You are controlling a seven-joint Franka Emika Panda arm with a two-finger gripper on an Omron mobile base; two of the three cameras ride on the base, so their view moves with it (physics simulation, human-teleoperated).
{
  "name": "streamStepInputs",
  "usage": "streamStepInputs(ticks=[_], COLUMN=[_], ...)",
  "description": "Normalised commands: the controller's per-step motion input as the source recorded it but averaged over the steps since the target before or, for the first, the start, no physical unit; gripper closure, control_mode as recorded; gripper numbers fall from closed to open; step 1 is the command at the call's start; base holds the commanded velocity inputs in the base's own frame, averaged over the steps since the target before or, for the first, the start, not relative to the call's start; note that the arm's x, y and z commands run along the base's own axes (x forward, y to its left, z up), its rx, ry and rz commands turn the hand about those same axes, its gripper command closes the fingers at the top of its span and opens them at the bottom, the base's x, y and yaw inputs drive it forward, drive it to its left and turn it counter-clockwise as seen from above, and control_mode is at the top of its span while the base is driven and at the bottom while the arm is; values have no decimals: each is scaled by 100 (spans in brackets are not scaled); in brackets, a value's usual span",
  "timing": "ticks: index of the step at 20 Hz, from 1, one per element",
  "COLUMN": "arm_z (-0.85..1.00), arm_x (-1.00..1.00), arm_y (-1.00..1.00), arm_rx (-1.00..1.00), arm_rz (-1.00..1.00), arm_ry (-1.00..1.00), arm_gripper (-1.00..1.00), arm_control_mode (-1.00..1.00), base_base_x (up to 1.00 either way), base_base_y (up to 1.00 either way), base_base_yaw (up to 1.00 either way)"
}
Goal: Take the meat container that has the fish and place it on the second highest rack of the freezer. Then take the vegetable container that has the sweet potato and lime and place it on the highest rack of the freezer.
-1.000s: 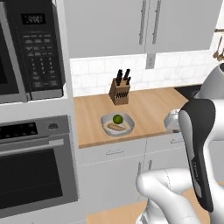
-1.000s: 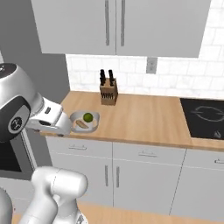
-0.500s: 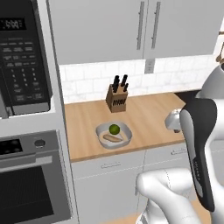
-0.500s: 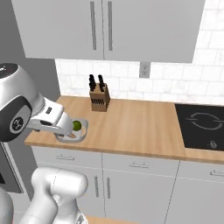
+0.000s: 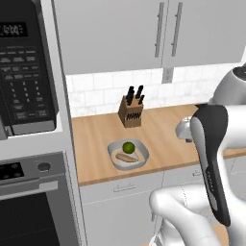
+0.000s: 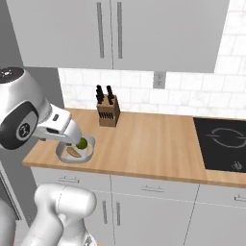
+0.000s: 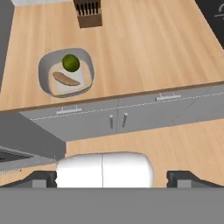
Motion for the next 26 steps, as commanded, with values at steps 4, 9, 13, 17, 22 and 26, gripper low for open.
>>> streamStepInputs(ticks=[4, 9, 13, 17, 22, 26], arm_z=[-12, -63, -99, -85, -55, -43], arm_x=[100, 91, 65, 54, 40, 46], arm_y=[3, 7, 12, 2, 1, 23], arm_rx=[5, 2, 0, 0, 0, 0], arm_rz=[0, 0, 0, 0, 2, 0], arm_ry=[0, 1, 7, 2, 0, 0], arm_gripper=[-100, -100, -100, -100, -100, -100], arm_control_mode=[-100, -100, -100, -100, -100, -100], base_base_x=[0, 0, 0, 0, 0, 0], base_base_y=[0, 0, 0, 0, 0, 0], base_base_yaw=[0, 0, 0, 0, 0, 0])
